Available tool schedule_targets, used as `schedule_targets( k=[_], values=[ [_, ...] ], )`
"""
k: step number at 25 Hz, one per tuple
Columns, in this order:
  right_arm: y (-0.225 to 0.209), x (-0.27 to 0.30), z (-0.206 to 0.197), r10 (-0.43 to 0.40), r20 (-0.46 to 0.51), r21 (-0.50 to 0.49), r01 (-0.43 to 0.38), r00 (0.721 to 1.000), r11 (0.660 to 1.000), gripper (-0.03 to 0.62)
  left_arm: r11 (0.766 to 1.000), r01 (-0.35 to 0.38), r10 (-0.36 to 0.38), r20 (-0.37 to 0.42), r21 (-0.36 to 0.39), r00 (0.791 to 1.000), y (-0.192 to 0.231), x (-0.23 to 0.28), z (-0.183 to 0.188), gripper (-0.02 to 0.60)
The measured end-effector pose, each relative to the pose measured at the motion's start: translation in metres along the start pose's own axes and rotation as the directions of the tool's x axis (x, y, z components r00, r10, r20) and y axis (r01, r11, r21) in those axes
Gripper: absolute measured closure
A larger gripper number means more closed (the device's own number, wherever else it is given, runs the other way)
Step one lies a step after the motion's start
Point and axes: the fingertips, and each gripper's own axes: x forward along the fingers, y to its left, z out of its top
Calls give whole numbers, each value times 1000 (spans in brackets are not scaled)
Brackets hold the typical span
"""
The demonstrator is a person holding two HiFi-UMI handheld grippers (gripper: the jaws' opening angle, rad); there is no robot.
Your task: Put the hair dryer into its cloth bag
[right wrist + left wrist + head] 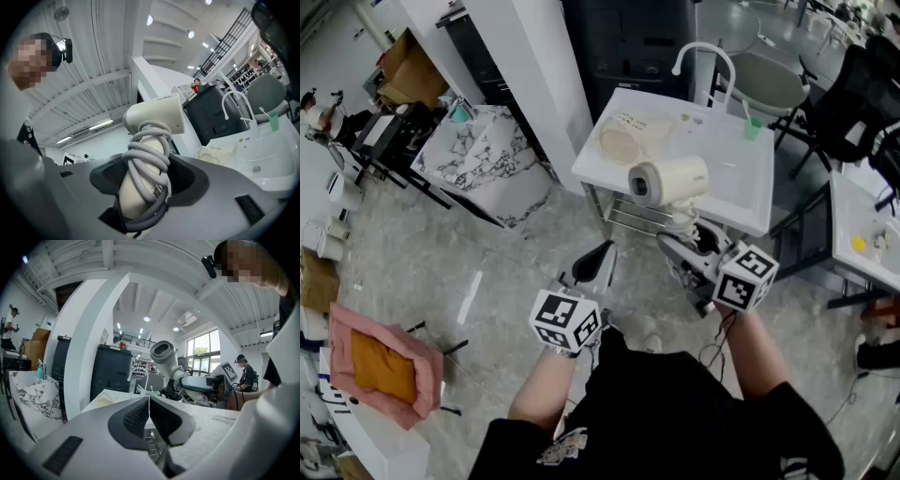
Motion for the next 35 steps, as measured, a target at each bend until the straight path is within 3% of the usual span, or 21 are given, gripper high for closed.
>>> schedule_targets(
  k=[7, 13, 17, 26, 35],
  values=[
    [1, -1, -1, 0, -2, 7, 0, 1000, 1000, 347, 1000, -5, 5, -3, -3, 1000, 0, -2, 0, 575],
    [5, -2, 0, 8, -7, -52, -9, 1000, 999, 345, 1000, -6, 6, -12, 11, 1000, -1, -2, -2, 571],
    [2, -3, 0, 5, 3, -34, -5, 1000, 999, 345, 1000, -7, 8, -24, 29, 1000, 0, 0, -4, 468],
    [-17, -13, 9, -28, 6, -20, 28, 1000, 999, 345, 999, -9, 10, -19, 53, 1000, -2, 7, 5, 414],
    [-26, -9, 18, -47, 18, -15, 48, 999, 999, 345, 998, -8, 9, -23, 69, 1000, 6, 10, 10, 408]
  ],
)
